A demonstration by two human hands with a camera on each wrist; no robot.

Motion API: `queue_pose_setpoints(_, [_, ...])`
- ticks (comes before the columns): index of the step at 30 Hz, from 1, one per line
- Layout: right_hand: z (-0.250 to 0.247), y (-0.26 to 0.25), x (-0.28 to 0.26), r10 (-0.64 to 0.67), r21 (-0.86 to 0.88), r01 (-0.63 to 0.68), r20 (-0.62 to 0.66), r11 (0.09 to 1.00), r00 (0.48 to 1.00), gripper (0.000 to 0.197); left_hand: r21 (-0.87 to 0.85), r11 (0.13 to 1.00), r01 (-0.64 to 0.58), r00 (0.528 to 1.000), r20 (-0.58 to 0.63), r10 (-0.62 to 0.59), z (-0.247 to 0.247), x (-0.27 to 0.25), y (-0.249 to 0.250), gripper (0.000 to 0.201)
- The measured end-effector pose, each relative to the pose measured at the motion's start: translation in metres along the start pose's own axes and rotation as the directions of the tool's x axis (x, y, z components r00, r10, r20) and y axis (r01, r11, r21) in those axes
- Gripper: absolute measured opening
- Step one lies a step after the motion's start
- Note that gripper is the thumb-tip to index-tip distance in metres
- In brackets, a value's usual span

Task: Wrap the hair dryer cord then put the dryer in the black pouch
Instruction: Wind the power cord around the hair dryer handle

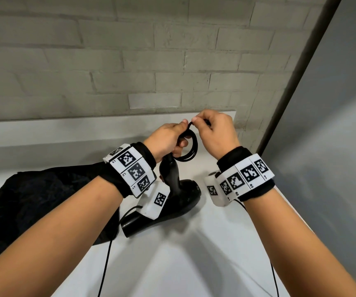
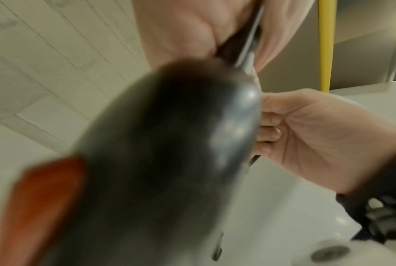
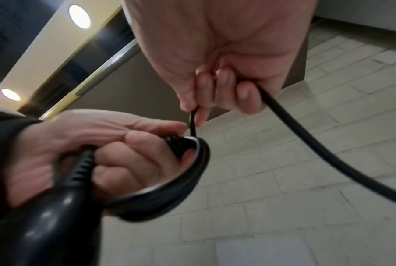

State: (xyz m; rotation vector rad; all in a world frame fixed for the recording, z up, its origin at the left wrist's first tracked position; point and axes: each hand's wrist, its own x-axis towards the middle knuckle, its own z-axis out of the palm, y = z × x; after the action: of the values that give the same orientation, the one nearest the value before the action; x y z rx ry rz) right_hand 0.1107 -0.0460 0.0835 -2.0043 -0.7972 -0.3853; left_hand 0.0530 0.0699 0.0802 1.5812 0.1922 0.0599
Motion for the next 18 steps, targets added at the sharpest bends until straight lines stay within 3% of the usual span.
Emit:
queue_pose_setpoints(8, [0.024,-0.001,-0.039,-0.06,0.092,0.064,-0.049,0.994,0.997,0.034,-0.059,0.998,-0.015,0.996,-0.087,0.01,-0.006,0.007,-0.005,0.043])
queue_pose_setpoints(18, [0.039,0.011,-0.054,-0.115,0.085,0.107,0.092,0.991,0.989,0.046,-0.055,0.999,-0.003,0.994,-0.106,-0.003,-0.007,0.008,-0.004,0.043])
